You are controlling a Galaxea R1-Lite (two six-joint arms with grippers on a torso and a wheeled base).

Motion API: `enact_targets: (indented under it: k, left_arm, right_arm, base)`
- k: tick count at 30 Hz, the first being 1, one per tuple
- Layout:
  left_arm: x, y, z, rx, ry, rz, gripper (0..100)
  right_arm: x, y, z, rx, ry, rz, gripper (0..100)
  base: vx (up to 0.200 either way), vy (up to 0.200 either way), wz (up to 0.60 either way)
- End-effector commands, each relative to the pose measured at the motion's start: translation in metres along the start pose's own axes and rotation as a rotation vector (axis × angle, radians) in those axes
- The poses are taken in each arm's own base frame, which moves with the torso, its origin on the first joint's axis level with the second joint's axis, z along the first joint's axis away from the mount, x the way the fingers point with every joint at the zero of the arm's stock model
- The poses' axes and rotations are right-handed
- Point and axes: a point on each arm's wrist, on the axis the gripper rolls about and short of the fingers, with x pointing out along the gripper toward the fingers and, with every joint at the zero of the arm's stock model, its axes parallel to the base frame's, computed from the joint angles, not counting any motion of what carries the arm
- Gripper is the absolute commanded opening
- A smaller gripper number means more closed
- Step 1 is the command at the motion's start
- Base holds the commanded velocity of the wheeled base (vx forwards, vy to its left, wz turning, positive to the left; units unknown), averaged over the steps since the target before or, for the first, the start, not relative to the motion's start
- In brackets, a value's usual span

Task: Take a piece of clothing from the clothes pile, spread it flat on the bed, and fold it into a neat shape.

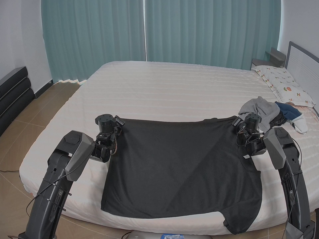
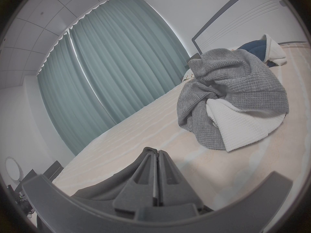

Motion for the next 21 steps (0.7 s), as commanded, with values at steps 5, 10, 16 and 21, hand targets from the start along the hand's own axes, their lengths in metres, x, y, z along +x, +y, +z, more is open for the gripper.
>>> enact_targets:
  k: [5,10,16,21]
  left_arm:
    - [0.004,0.005,-0.006,0.003,0.009,0.013,0]
    - [0.004,0.005,-0.006,0.005,0.003,0.016,0]
    - [0.004,0.005,-0.007,0.005,0.004,0.017,100]
    - [0.004,0.005,-0.007,0.005,0.004,0.017,100]
  right_arm:
    - [0.003,-0.004,-0.010,-0.002,0.004,-0.004,0]
    - [0.003,-0.008,-0.016,-0.003,0.015,-0.011,0]
    - [0.003,-0.009,-0.018,-0.004,0.019,-0.012,0]
    - [0.002,-0.011,-0.021,-0.007,0.037,-0.023,0]
  base:
    - [0.000,0.000,0.00]
    - [0.000,0.000,0.00]
    - [0.000,0.000,0.00]
    - [0.000,0.000,0.00]
